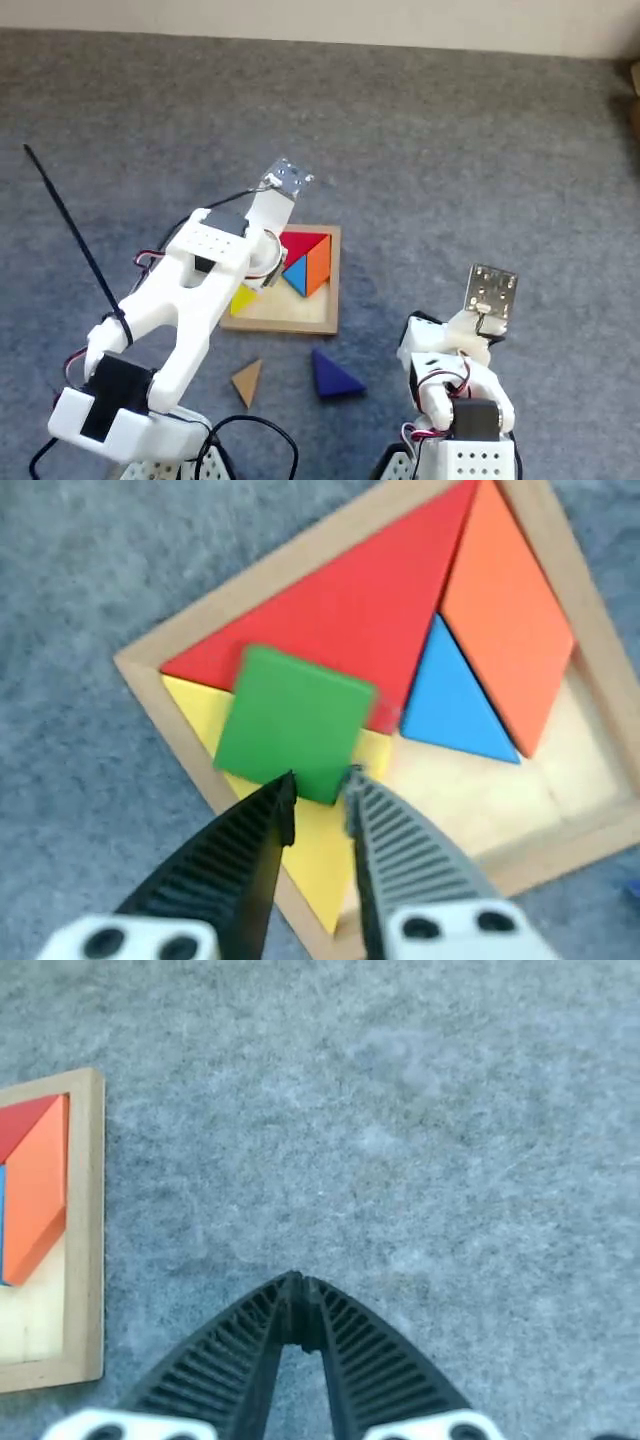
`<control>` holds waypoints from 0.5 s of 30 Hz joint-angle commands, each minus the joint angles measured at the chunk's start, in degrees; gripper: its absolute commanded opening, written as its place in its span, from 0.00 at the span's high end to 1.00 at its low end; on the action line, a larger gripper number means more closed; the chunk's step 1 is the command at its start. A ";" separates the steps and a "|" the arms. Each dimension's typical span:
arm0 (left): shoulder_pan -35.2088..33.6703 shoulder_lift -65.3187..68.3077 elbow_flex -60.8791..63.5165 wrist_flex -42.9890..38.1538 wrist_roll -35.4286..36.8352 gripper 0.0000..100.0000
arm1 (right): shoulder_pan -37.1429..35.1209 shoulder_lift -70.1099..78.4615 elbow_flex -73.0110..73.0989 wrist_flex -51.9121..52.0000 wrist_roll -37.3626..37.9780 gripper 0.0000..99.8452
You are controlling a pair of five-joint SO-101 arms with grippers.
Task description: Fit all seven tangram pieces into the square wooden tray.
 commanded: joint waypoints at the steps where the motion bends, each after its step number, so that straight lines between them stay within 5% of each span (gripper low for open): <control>1: 1.98 -0.13 0.04 1.32 0.44 0.92 | 0.75 -1.45 7.25 -1.01 0.79 0.99; 15: -0.75 -15.69 4.88 -2.73 0.53 0.85 | 0.75 -1.45 7.25 -1.01 0.79 0.99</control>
